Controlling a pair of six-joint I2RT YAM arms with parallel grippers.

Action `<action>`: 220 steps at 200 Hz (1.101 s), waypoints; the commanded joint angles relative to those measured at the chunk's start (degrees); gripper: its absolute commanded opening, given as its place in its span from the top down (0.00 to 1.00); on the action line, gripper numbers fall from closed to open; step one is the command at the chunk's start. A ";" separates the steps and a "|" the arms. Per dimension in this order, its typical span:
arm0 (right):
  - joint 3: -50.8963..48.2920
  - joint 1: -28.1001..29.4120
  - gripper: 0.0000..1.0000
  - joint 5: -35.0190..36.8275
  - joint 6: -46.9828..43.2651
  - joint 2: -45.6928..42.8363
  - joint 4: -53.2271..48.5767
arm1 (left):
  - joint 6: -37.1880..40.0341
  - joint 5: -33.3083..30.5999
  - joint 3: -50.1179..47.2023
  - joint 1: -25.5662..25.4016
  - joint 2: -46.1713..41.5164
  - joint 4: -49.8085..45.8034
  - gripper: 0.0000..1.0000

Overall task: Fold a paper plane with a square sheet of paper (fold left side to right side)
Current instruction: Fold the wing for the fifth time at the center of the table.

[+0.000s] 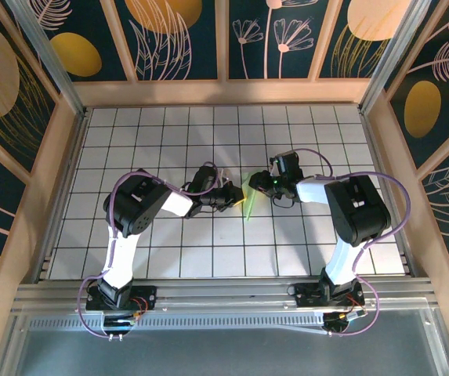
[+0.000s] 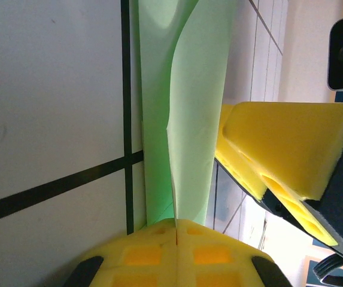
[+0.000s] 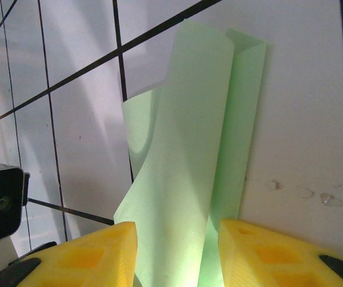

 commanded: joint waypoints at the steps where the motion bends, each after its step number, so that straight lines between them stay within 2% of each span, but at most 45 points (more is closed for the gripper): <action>1: 0.50 0.99 0.59 0.99 -0.39 -2.06 -1.10 | 2.23 -3.43 -0.09 0.42 3.45 -6.12 0.99; 71: 0.58 -0.29 0.59 3.77 -2.35 -6.75 -6.14 | 2.25 -3.57 0.40 0.42 4.15 -6.91 0.99; 96: 1.70 -0.71 0.71 0.92 -4.36 -7.76 -7.28 | 2.27 -3.59 0.40 0.45 4.17 -7.03 0.99; 138: 5.58 0.04 0.92 -3.60 -5.05 -2.59 -7.73 | 2.24 -3.76 0.40 0.42 4.18 -7.29 1.00; 175: 7.73 0.76 0.95 -3.44 -5.44 0.93 -8.43 | 2.26 -3.84 0.49 0.42 4.18 -7.60 1.00; 220: 5.86 0.74 0.96 -2.07 -5.09 1.51 -7.94 | 2.23 -4.40 0.49 0.42 3.98 -8.41 1.00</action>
